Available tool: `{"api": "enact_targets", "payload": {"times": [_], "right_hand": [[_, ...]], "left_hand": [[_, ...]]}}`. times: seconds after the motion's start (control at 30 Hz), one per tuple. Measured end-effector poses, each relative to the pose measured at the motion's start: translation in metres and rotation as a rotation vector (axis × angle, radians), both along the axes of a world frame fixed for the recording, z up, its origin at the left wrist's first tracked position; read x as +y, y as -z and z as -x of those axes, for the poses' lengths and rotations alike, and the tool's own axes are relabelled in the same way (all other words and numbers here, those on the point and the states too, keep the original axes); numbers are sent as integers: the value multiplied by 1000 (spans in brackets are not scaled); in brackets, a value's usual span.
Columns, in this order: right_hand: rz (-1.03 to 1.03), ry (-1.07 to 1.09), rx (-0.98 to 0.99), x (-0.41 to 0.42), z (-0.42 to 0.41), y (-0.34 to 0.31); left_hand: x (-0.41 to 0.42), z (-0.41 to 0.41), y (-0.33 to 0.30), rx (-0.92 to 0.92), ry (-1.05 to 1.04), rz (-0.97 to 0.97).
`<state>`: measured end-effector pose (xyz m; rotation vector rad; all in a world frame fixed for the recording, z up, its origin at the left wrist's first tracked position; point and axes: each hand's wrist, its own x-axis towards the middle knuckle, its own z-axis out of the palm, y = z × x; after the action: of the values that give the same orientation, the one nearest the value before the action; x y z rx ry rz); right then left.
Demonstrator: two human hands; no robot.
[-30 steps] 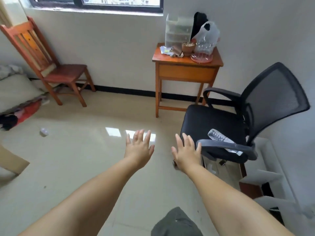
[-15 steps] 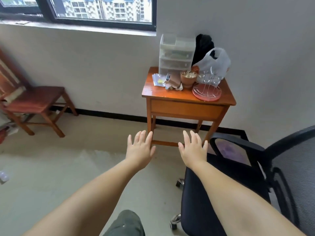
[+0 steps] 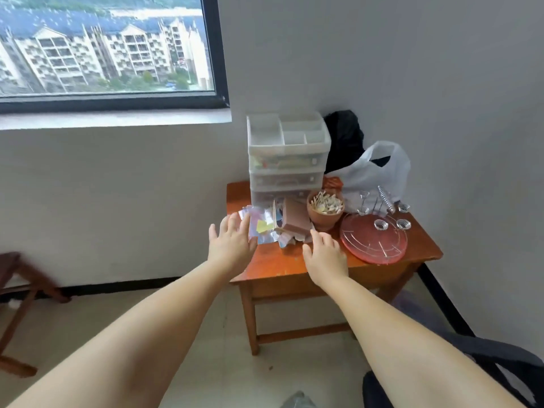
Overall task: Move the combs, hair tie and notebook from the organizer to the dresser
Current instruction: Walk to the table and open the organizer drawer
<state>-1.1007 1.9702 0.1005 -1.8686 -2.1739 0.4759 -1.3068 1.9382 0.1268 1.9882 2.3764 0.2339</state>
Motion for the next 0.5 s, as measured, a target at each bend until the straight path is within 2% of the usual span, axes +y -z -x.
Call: {"api": "enact_targets", "payload": {"times": [0.13,0.33,0.5], "right_hand": [[232,124,467,88,29,-13],[433,400,1132,210,84,-33],[650,566,1505,244,100,-41]], "left_hand": [[84,11,-13,-48,40,-50],[190,38,-36,-161,-29,-159],[230,53,-43,-376,16,-231]]}}
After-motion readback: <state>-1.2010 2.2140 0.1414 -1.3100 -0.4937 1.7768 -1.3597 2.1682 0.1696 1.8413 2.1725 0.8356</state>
